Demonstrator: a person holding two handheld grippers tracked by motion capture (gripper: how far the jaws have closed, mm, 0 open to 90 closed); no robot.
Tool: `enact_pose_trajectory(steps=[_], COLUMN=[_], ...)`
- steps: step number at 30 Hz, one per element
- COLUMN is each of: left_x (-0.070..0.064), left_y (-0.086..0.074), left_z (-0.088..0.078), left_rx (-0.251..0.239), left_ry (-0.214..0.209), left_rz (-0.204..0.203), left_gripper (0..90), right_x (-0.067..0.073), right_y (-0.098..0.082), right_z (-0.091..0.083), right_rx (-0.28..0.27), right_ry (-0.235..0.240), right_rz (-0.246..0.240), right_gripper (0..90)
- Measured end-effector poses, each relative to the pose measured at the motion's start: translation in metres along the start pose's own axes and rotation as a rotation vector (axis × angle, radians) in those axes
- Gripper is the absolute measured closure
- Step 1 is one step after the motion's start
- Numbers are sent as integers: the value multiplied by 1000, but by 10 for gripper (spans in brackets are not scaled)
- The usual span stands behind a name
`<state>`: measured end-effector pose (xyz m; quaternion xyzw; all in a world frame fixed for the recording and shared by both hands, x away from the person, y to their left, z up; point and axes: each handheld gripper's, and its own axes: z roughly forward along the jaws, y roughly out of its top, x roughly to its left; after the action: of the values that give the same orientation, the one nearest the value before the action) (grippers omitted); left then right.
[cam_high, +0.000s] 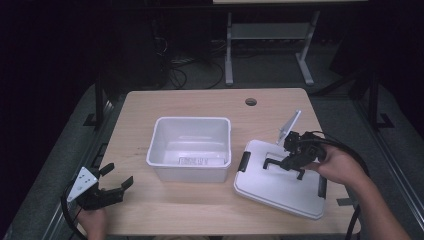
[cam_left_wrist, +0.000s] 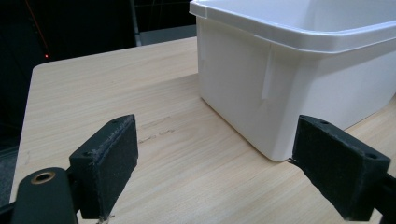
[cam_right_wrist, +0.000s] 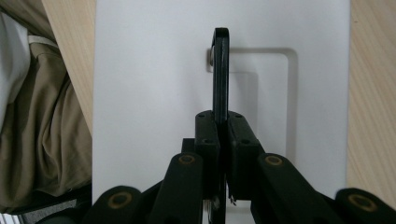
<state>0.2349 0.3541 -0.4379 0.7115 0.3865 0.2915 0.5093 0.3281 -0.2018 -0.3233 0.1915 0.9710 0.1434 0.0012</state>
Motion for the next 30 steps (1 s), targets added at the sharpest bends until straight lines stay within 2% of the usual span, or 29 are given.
enact_pose_trajectory(steps=[12, 30], left_x=[0, 1], left_y=[0, 0], left_z=[0, 1], left_rx=[3, 2], left_ry=[1, 4], left_rz=[5, 3], left_gripper=[134, 134], right_x=[3, 7], right_y=[2, 11], right_z=[-25, -51], right_rx=[-1, -23], right_ry=[-34, -51], right_rz=[-13, -31], right_gripper=[845, 845])
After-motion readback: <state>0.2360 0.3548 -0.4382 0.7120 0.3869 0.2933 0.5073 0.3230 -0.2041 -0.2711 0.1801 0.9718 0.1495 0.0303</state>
